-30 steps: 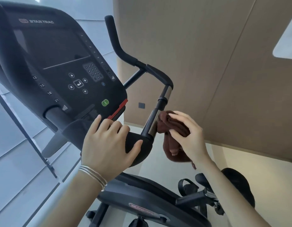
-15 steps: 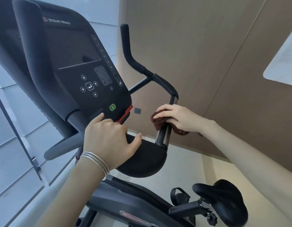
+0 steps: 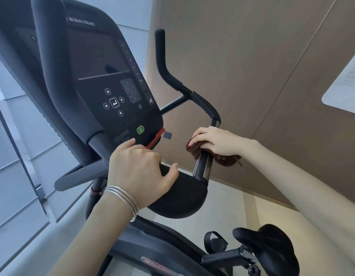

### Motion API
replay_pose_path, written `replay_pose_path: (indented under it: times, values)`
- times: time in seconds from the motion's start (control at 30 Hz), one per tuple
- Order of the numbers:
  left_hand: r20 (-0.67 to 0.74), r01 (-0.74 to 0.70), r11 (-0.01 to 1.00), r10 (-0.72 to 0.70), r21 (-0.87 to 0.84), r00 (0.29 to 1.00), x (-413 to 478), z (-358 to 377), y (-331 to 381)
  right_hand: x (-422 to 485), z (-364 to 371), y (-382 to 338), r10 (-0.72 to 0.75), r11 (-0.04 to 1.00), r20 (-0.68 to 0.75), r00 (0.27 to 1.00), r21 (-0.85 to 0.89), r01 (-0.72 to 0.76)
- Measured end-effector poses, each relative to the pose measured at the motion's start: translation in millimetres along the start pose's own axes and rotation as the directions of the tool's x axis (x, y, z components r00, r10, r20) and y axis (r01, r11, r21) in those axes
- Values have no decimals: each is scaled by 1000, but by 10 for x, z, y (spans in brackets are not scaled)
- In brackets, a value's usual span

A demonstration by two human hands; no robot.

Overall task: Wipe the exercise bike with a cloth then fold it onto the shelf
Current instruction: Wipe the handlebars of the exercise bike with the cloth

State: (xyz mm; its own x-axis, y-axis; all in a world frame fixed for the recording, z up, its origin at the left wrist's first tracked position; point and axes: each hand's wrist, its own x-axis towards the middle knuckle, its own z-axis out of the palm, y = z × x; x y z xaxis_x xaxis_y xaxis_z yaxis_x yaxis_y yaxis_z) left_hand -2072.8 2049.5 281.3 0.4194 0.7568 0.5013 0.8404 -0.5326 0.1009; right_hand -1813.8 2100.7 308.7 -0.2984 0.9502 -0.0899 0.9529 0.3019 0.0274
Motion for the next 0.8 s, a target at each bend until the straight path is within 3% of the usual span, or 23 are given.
replay_pose_path:
  times: [0.2,0.33,0.43,0.63,0.73,0.8]
  values:
    - [-19,7,1000,-7,-9,1000,10,9,2,-66,52,-188,-245,968,74,967,-35,248]
    - [-24,8,1000,-8,-18,1000,18,13,13,96,41,1,-128,981,57,990,-140,135]
    - [-26,15,1000,-15,-7,1000,10,-8,37,121,64,178,-21,996,-13,1000,-84,20]
    - [-6,65,997,-65,50,998,14,-72,125,-101,252,82,-96,994,-196,976,-62,86]
    - [13,102,993,-103,53,995,-14,-48,214,-252,404,4,-207,978,-359,910,-66,197]
    - [21,131,989,-133,74,991,-23,-8,337,-304,548,81,-187,979,-506,842,-24,203]
